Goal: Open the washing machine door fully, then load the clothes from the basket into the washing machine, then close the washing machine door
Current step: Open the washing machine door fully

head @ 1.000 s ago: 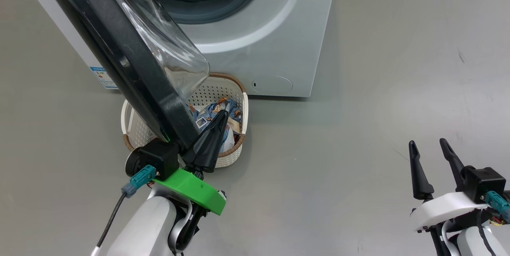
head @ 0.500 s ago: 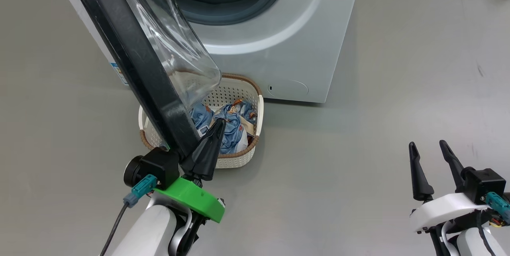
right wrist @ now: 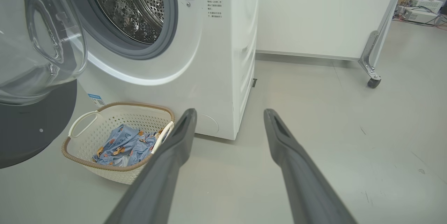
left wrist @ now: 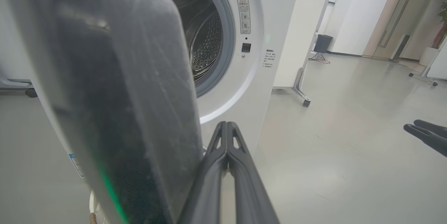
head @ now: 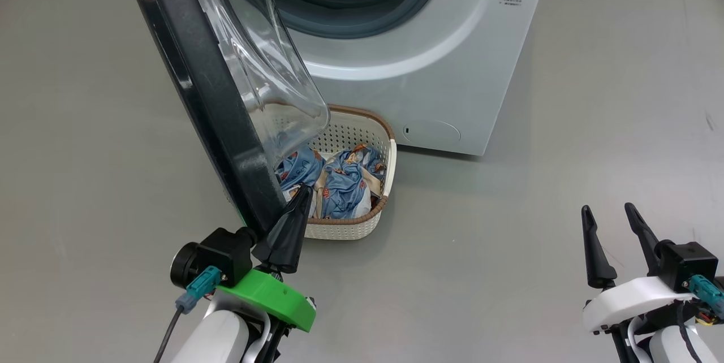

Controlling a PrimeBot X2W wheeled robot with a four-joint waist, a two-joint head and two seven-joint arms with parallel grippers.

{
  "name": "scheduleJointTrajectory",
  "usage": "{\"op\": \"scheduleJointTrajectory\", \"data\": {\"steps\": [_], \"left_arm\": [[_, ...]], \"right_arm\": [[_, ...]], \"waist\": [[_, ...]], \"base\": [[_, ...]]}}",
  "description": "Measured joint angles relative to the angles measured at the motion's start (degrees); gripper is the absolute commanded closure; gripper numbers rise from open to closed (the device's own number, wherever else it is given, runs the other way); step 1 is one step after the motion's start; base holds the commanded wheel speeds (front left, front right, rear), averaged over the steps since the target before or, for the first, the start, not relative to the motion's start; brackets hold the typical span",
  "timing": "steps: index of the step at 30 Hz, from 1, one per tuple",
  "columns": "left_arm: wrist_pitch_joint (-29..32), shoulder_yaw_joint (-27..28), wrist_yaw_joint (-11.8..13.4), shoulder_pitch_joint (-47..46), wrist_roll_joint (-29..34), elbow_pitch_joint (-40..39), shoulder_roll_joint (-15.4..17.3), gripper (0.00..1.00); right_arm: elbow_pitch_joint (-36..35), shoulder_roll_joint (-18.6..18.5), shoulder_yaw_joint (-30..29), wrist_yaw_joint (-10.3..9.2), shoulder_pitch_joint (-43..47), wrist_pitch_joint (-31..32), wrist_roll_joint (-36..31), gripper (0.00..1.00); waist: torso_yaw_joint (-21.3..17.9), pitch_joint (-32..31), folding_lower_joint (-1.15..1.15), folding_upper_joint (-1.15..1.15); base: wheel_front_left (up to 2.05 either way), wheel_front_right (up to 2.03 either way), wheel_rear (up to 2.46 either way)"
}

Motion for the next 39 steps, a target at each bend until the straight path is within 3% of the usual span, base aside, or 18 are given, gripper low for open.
{"op": "scheduleJointTrajectory", "data": {"steps": [20, 36, 39], "left_arm": [[0.0, 6.3, 5.0, 3.9, 0.5, -0.9, 0.6, 1.0], [0.0, 15.2, 7.5, 6.4, -0.2, -0.5, 3.6, 1.0], [0.0, 19.5, 7.9, 6.4, -3.3, -0.2, 3.8, 1.0]], "right_arm": [[0.3, 0.5, -0.6, 0.52, 1.2, 0.0, -0.5, 0.0], [0.3, 1.3, -0.2, 1.02, 1.3, 0.0, -1.4, 0.0], [0.3, 1.3, 0.1, 1.08, 1.3, 0.0, -1.5, 0.0]], "waist": [[5.5, -2.3, 0.0, 0.0], [7.5, -2.3, 0.0, 0.0], [7.4, -1.9, 0.0, 0.0]], "base": [[0.0, 0.0, 0.0], [0.0, 0.0, 0.0], [0.0, 0.0, 0.0]]}}
